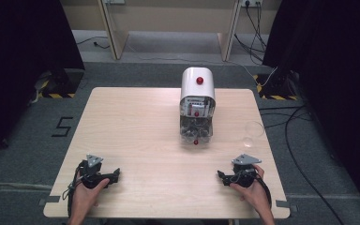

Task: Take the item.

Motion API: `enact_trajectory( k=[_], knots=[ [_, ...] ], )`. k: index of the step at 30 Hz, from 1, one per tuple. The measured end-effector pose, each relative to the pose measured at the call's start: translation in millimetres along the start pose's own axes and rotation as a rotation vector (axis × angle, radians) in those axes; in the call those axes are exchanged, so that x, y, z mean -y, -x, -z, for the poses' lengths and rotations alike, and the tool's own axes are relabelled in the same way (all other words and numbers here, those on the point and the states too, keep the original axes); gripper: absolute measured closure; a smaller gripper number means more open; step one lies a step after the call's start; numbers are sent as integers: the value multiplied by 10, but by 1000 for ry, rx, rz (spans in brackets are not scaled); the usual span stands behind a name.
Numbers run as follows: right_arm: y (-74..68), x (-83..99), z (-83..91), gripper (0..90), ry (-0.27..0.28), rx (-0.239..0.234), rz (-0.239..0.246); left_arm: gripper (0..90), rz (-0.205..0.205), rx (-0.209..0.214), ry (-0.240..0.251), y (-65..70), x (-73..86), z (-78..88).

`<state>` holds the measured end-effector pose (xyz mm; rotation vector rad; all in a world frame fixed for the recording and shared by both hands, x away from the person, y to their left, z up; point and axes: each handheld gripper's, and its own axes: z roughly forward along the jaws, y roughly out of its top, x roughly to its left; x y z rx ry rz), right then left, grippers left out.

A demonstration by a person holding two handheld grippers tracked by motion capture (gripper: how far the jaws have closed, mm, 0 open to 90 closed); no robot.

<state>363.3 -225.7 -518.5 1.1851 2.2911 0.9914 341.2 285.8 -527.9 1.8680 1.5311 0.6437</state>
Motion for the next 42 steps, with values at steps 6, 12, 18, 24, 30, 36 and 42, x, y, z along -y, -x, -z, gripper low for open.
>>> enact_trajectory(
  k=[6,12,18,24,30,36,42],
  knots=[
    [0,-3,-2,193,0,1,-5,0,0,0,0,0,0,0],
    [7,-14,-3,236,6,7,-3,0,0,0,0,0,0,0],
    [-4,-55,9,241,11,6,16,0,0,0,0,0,0,0],
    [-12,-155,54,260,41,11,24,0,0,0,0,0,0,0],
    [-37,-271,97,298,74,8,46,0,0,0,0,0,0,0],
    [-78,-397,113,338,105,13,63,0,0,0,0,0,0,0],
    [-126,-526,136,379,142,13,90,0,0,0,0,0,0,0]
  ],
)
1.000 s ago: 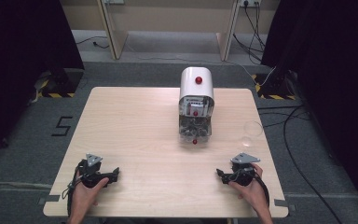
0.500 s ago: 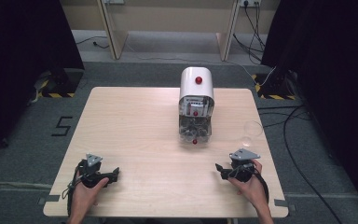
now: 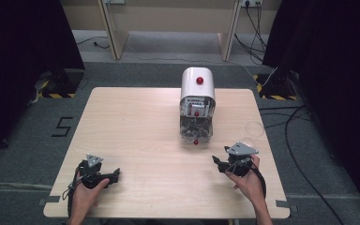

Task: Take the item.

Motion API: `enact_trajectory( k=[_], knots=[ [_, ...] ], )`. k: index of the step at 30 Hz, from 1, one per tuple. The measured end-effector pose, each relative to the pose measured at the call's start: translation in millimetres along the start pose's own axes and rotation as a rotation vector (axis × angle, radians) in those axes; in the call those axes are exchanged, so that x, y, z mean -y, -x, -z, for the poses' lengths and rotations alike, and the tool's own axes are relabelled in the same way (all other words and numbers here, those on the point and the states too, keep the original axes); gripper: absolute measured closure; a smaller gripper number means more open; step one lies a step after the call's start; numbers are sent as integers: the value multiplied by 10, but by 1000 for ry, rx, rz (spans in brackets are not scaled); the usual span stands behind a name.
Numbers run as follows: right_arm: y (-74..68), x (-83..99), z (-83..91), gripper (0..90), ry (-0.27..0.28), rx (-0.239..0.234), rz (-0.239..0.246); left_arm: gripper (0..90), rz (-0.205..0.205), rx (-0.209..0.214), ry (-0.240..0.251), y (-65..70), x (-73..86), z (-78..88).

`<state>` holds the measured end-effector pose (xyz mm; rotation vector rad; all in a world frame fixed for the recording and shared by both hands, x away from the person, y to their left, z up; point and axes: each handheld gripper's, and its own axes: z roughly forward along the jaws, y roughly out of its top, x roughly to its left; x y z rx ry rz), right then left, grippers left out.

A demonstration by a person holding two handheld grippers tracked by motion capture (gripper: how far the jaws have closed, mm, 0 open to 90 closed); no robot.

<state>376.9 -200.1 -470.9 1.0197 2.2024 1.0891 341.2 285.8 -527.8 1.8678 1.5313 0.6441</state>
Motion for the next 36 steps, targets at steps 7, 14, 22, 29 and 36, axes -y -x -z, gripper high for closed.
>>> enact_trajectory(
  k=[7,14,22,29,36],
  knots=[
    [12,-130,19,416,34,6,14,0,0,1,0,-1,0,0],
    [-2,-275,22,461,69,1,27,0,0,1,0,0,0,0],
    [-20,-410,-42,509,87,-7,43,0,0,1,0,0,0,0],
    [4,-515,-81,530,105,-9,39,0,0,0,0,0,0,0],
    [35,-620,-177,543,109,-12,27,0,0,0,0,0,0,0]
  ],
)
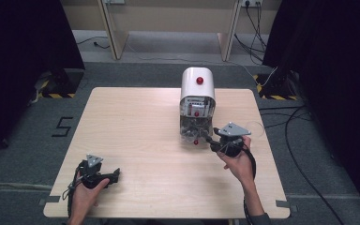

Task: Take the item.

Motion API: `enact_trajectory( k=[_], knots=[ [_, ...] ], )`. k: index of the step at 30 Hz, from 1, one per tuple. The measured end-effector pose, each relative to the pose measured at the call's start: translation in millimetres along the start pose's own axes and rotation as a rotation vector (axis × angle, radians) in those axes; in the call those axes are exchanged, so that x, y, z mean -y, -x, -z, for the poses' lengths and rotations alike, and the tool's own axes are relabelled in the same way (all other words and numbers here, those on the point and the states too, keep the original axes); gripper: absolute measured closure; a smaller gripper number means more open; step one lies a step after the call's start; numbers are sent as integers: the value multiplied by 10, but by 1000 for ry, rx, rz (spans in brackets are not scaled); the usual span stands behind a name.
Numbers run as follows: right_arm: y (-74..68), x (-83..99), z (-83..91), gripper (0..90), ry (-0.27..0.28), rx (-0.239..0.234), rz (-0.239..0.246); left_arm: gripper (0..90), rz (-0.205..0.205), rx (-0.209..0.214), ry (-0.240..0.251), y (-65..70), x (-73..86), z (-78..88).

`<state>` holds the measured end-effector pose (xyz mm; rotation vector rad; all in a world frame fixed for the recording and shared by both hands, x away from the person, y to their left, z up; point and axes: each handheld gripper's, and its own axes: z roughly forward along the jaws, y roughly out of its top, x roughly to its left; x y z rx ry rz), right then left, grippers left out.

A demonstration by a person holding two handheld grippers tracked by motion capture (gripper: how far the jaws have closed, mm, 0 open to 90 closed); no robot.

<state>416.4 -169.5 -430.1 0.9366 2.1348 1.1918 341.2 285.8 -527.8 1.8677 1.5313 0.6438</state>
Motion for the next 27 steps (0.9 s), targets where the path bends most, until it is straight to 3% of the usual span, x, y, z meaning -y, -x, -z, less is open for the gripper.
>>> enact_trajectory(
  k=[12,27],
  knots=[
    [32,-86,-181,563,-34,-18,-2,0,0,0,0,0,0,0],
    [60,-155,-446,595,-117,-20,-28,0,0,0,0,0,0,0]
  ],
)
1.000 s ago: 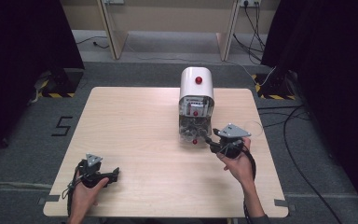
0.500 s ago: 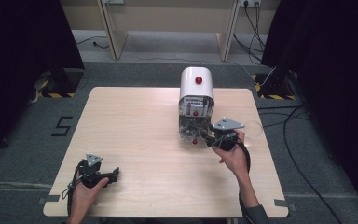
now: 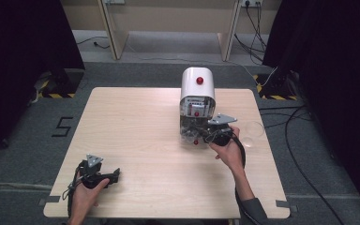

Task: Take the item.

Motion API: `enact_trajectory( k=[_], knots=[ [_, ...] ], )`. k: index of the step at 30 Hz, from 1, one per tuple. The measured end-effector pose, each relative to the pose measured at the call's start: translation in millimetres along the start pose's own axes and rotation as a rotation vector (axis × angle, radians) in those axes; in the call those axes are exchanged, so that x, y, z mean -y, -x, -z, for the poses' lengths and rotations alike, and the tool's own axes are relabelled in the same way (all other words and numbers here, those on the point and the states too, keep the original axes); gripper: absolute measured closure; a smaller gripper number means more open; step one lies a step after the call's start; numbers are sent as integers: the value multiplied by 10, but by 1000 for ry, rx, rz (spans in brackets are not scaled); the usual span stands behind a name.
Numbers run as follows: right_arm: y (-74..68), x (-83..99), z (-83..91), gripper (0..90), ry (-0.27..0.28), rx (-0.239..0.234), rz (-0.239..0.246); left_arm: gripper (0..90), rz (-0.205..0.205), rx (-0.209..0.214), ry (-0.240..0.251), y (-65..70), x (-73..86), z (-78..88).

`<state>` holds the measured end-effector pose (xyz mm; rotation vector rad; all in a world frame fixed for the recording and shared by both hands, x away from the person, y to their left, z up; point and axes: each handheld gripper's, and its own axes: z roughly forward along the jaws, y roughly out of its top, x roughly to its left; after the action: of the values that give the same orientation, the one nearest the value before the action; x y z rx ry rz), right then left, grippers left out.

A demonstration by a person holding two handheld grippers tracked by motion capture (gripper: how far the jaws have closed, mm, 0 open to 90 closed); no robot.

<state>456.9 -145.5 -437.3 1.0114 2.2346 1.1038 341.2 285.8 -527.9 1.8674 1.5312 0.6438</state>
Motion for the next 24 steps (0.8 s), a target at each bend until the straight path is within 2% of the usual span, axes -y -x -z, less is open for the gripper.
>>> enact_trajectory(
  k=[10,16,18,21,24],
  knots=[
    [44,11,-115,623,-43,1,-26,0,0,0,0,0,0,0],
    [61,41,-151,729,-72,-10,-51,0,0,0,0,0,0,0],
    [70,47,-153,792,-72,-19,-54,0,0,0,0,0,0,0],
    [71,39,-133,864,-60,-29,-40,0,0,0,0,0,0,0],
    [58,15,-98,894,-47,-36,-24,0,0,0,0,0,0,0]
  ],
)
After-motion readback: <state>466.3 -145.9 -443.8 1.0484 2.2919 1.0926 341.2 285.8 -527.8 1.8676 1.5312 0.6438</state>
